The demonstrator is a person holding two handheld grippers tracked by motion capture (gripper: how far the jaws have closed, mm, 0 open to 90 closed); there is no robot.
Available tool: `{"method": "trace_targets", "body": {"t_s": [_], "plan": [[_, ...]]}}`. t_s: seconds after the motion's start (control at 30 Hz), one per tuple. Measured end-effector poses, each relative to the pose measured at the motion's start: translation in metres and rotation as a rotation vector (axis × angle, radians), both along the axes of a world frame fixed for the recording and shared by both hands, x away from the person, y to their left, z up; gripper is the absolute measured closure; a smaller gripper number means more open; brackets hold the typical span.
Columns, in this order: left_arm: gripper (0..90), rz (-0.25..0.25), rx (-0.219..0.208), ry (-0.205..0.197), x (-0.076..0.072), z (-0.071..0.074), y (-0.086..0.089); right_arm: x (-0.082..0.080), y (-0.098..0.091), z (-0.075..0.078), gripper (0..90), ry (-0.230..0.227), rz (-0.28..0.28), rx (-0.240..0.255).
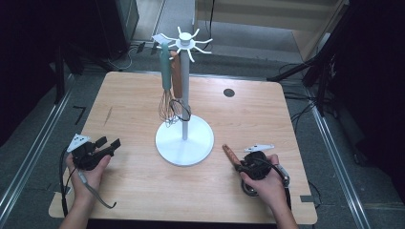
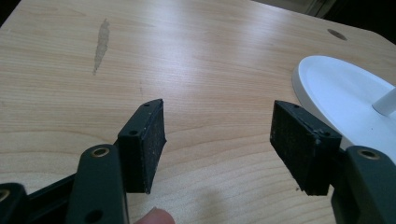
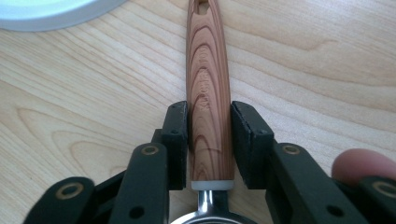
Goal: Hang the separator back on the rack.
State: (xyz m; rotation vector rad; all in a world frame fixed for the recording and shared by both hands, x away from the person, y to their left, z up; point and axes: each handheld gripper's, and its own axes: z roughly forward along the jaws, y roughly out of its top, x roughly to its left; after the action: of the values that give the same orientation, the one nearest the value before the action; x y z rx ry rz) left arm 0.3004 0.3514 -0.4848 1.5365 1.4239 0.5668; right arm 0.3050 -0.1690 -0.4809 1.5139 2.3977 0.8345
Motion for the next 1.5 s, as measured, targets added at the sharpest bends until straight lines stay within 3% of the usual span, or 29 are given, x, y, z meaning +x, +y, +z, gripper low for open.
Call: {"method": "trace_targets", "body": {"t_s": [0.13, 0.33, 0.47, 0.63, 0.93, 1.13, 1.4, 1.5], "plan": [[30.1, 0.006, 0.016, -0.005, 0.0, 0.0, -0.001, 0.002, 0.003, 0.001, 65.0, 0.009, 0.003, -0.035], [14.1, 0.016, 0.059, 0.003, 0.001, 0.001, -0.006, 0.008, 0.005, 0.007, 60.6, 0.02, 0.002, -0.057], [13.7, 0.013, 0.094, 0.0, 0.001, 0.001, -0.009, 0.012, 0.005, 0.012, 59.5, 0.041, -0.002, -0.071], [13.7, 0.014, 0.1, 0.006, 0.0, 0.001, -0.01, 0.016, 0.011, 0.019, 61.0, 0.082, 0.001, -0.076], [14.0, 0.008, 0.105, 0.015, 0.001, 0.001, -0.01, 0.019, 0.017, 0.014, 65.4, 0.159, -0.003, -0.154], [14.0, 0.004, 0.109, 0.02, 0.002, 0.001, -0.011, 0.02, 0.016, 0.013, 67.3, 0.196, -0.012, -0.165], [14.3, -0.002, 0.116, 0.024, 0.002, 0.001, -0.012, 0.018, 0.024, 0.013, 69.6, 0.182, -0.006, -0.223], [14.3, -0.002, 0.115, 0.024, 0.002, 0.001, -0.012, 0.019, 0.024, 0.013, 70.3, 0.183, -0.013, -0.219]]}}
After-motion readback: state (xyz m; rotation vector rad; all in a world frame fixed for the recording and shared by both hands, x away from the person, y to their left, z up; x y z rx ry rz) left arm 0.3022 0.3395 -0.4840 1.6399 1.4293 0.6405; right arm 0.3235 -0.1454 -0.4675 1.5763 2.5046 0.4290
